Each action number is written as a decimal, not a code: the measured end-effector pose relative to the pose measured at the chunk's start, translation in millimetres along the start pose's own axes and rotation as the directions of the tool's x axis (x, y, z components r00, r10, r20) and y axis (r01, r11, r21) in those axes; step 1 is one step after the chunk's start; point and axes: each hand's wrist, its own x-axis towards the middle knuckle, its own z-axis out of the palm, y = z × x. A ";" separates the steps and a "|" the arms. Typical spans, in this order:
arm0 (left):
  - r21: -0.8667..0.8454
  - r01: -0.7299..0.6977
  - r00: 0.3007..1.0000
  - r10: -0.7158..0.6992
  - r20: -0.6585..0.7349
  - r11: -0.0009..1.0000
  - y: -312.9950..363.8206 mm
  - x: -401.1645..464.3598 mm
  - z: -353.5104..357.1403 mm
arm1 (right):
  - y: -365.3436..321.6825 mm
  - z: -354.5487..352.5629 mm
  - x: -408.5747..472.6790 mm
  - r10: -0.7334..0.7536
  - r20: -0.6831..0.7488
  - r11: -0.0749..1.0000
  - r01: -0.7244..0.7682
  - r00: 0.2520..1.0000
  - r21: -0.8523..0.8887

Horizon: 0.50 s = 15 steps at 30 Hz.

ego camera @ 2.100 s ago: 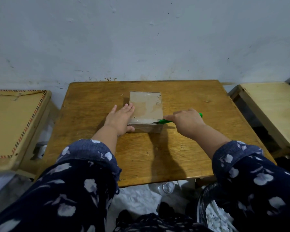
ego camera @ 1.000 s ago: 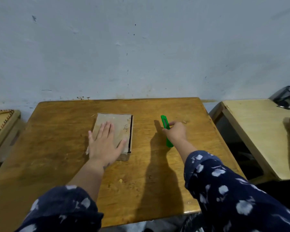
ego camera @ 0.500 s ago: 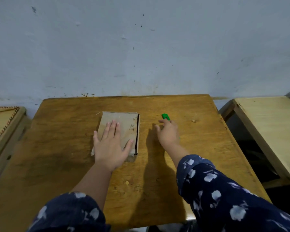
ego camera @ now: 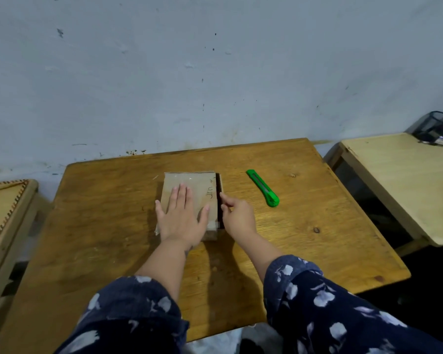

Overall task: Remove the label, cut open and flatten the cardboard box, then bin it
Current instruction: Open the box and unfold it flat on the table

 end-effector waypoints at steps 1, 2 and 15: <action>0.002 -0.006 1.000 0.006 0.000 1.000 -3.7 -0.5 -0.6 | -0.2 2.3 -1.0 0.035 -0.020 0.999 -0.035 0.999 0.004; 0.005 -0.009 1.000 0.009 -0.004 1.000 -7.8 -1.1 -1.5 | 0.3 4.4 -1.7 0.076 -0.044 0.997 -0.075 0.996 0.007; 0.024 -0.068 0.997 0.068 -0.024 0.997 -48.4 -6.5 -5.4 | 5.7 29.7 -5.8 0.118 -0.005 0.818 -0.100 0.993 -0.566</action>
